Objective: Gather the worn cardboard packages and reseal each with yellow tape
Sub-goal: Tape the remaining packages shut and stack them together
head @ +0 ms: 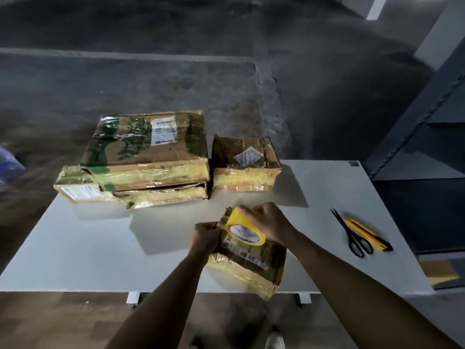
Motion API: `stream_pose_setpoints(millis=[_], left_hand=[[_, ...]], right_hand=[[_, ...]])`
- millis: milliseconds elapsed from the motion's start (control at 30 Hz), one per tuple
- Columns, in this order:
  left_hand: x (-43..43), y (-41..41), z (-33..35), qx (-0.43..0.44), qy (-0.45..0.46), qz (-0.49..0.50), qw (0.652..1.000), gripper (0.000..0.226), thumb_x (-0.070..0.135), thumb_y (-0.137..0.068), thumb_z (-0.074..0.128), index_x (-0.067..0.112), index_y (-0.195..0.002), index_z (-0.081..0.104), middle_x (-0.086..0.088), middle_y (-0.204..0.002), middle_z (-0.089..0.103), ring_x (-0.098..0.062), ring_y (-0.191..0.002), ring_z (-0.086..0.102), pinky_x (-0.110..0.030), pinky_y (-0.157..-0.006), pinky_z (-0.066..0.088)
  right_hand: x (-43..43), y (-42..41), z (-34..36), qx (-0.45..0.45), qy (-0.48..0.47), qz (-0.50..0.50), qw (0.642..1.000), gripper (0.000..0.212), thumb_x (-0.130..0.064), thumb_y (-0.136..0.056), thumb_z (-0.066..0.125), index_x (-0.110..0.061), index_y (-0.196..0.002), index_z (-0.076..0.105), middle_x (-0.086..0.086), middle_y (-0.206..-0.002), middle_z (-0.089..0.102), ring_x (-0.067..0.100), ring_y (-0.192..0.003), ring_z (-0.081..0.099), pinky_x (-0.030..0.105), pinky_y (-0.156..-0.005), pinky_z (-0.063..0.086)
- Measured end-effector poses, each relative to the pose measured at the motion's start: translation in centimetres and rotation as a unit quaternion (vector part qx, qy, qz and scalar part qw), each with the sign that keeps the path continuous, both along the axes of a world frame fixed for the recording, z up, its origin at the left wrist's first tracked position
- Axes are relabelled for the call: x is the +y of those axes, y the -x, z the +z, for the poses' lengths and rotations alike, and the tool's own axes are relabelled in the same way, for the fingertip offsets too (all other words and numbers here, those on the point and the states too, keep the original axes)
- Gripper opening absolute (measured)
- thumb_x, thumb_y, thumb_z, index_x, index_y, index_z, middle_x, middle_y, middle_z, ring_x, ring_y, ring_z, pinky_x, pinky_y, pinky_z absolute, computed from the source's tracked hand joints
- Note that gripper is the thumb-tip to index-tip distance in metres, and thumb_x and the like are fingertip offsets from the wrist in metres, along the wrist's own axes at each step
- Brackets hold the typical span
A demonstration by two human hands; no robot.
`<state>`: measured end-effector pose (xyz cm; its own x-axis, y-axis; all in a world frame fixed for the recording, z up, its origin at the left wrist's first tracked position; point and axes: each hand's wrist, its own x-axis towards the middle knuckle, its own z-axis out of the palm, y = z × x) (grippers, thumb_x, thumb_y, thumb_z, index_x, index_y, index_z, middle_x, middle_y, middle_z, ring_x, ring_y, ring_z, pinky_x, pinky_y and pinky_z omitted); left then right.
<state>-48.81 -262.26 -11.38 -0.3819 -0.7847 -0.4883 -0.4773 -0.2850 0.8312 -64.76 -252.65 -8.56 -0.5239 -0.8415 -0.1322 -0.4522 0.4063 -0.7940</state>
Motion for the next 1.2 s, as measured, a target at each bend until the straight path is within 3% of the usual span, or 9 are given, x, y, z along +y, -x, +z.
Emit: stream_pose_setpoints(millis=[167,333,433,533,600,733,933,1067,1200], left_hand=[[-1.3,-0.7,-0.2,0.008,0.015,0.010,1.000,0.016,0.003,-0.090,0.062,0.006,-0.090,0.077,-0.017,-0.075,0.073,-0.032,-0.061,0.072,-0.049,-0.056,0.061],[-1.5,-0.6,-1.0,-0.115,0.186,-0.091,0.972,0.032,0.008,-0.088,0.055,0.022,-0.109,0.075,-0.009,-0.092,0.075,-0.027,-0.082,0.071,-0.035,-0.066,0.058],[-1.6,-0.7,-1.9,-0.232,0.372,-0.293,0.850,0.053,0.027,-0.095,0.056,0.028,-0.146,0.043,-0.001,-0.156,0.039,-0.025,-0.136,0.047,-0.038,-0.102,0.044],[-1.8,-0.6,-2.2,-0.291,0.417,-0.460,0.728,0.078,0.046,-0.097,0.049,0.020,-0.159,0.009,-0.001,-0.166,-0.006,-0.023,-0.153,0.001,-0.044,-0.122,0.009],[-1.4,-0.4,-2.2,-0.307,0.426,-0.490,0.696,0.076,0.055,-0.100,0.032,0.019,-0.159,0.001,-0.006,-0.165,-0.014,-0.023,-0.152,-0.012,-0.047,-0.122,-0.006],[0.3,0.5,-3.1,-0.284,0.391,-0.474,0.736,0.110,0.088,-0.078,0.005,0.013,-0.157,-0.008,-0.012,-0.163,-0.016,-0.024,-0.151,-0.018,-0.043,-0.123,-0.007],[-0.1,1.1,-3.9,-0.303,0.358,-0.467,0.750,0.119,0.092,-0.075,0.021,0.010,-0.157,-0.007,-0.012,-0.164,-0.013,-0.022,-0.151,-0.016,-0.038,-0.122,-0.006],[-0.4,1.1,-3.9,-0.321,0.349,-0.472,0.743,0.122,0.094,-0.074,0.019,0.008,-0.157,-0.006,-0.012,-0.164,-0.012,-0.021,-0.152,-0.013,-0.037,-0.122,-0.004],[-0.6,1.1,-3.6,-0.327,0.332,-0.472,0.749,0.125,0.093,-0.074,0.025,0.005,-0.155,-0.012,-0.011,-0.164,-0.016,-0.020,-0.151,-0.015,-0.038,-0.122,-0.003]], right_hand=[[0.8,1.6,0.4,0.073,-0.058,0.038,0.995,0.068,-0.077,-0.076,0.054,-0.016,-0.052,0.038,-0.005,-0.048,0.030,0.010,-0.045,0.032,0.029,-0.052,0.028],[0.7,1.9,1.0,0.064,-0.114,0.067,0.989,0.054,-0.059,-0.088,0.062,-0.020,-0.056,0.043,-0.006,-0.055,0.041,0.007,-0.053,0.043,0.026,-0.052,0.030],[1.1,1.8,0.1,0.038,-0.098,0.064,0.992,0.055,-0.060,-0.088,0.062,-0.013,-0.062,0.050,-0.001,-0.059,0.044,0.011,-0.055,0.046,0.029,-0.055,0.032],[1.5,2.0,-0.7,0.006,-0.080,0.023,0.996,0.056,-0.064,-0.084,0.064,-0.016,-0.062,0.044,0.002,-0.062,0.035,0.012,-0.056,0.042,0.031,-0.058,0.031],[1.6,2.3,-1.1,-0.029,-0.076,0.000,0.997,0.057,-0.067,-0.080,0.067,-0.021,-0.059,0.039,0.000,-0.059,0.032,0.008,-0.051,0.040,0.028,-0.057,0.031],[1.7,2.1,-1.5,-0.088,-0.047,-0.030,0.995,0.059,-0.063,-0.081,0.069,-0.021,-0.055,0.037,-0.007,-0.049,0.032,0.006,-0.048,0.039,0.029,-0.058,0.030],[2.0,2.2,-3.3,-0.165,-0.063,-0.088,0.980,0.080,-0.093,-0.058,0.058,-0.015,-0.062,0.046,0.010,-0.065,0.041,0.021,-0.061,0.047,0.033,-0.062,0.037],[1.7,2.1,-1.4,-0.101,-0.037,-0.059,0.992,0.069,-0.061,-0.083,0.068,-0.018,-0.047,0.027,0.005,-0.047,0.027,0.015,-0.045,0.033,0.030,-0.056,0.031],[2.7,4.2,0.6,-0.021,-0.054,-0.053,0.997,0.068,-0.042,-0.088,0.071,-0.017,-0.042,0.028,-0.001,-0.043,0.027,0.009,-0.040,0.027,0.029,-0.051,0.027]])
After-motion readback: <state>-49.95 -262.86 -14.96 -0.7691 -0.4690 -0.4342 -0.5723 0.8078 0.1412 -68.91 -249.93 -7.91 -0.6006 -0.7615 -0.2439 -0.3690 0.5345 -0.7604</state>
